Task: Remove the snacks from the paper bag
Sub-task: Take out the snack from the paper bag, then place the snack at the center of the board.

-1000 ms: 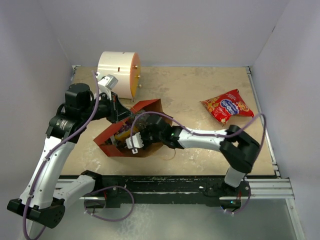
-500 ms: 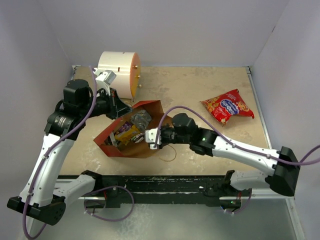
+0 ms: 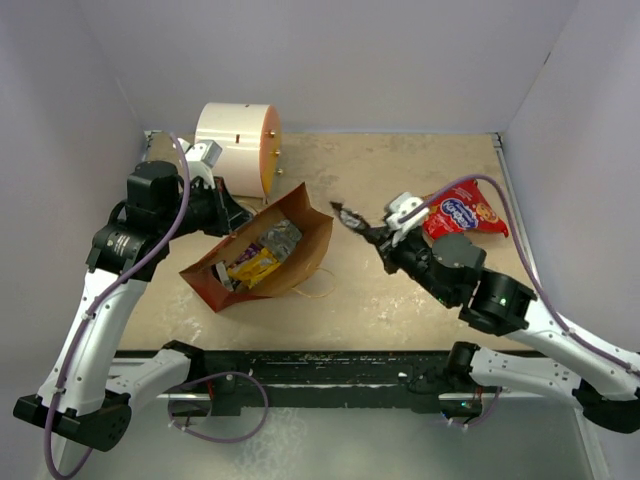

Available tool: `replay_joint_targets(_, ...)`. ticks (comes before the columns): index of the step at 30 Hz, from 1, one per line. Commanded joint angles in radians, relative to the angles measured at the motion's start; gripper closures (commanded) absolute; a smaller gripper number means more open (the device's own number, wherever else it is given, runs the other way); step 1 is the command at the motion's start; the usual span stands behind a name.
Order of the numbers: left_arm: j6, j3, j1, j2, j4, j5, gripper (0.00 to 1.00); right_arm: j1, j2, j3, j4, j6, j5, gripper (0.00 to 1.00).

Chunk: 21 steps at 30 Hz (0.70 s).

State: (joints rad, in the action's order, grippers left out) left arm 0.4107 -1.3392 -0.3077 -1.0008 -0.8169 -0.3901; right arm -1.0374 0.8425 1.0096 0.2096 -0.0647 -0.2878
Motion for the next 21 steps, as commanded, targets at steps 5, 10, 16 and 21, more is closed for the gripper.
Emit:
replay_joint_targets(5, -0.020, -0.039, 0.004, 0.005, 0.011, 0.058, 1.00, 0.108, 0.046, 0.031, 0.150, 0.354, -0.491, 1.00)
replay_joint_targets(10, -0.060, -0.053, 0.005, 0.001, 0.040, 0.008, 1.00, 0.341, 0.204, 0.006, 0.124, 0.271, -0.293, 1.00)
replay_joint_targets(16, -0.108, -0.062, 0.005, 0.000, 0.078, -0.032, 1.00, 0.486, 0.474, 0.005, 0.065, 0.194, -0.236, 1.00)
replay_joint_targets(21, -0.130, -0.065, 0.005, 0.003, 0.105, -0.048, 1.00, 0.577, 0.617, 0.005, -0.012, 0.082, -0.130, 1.00)
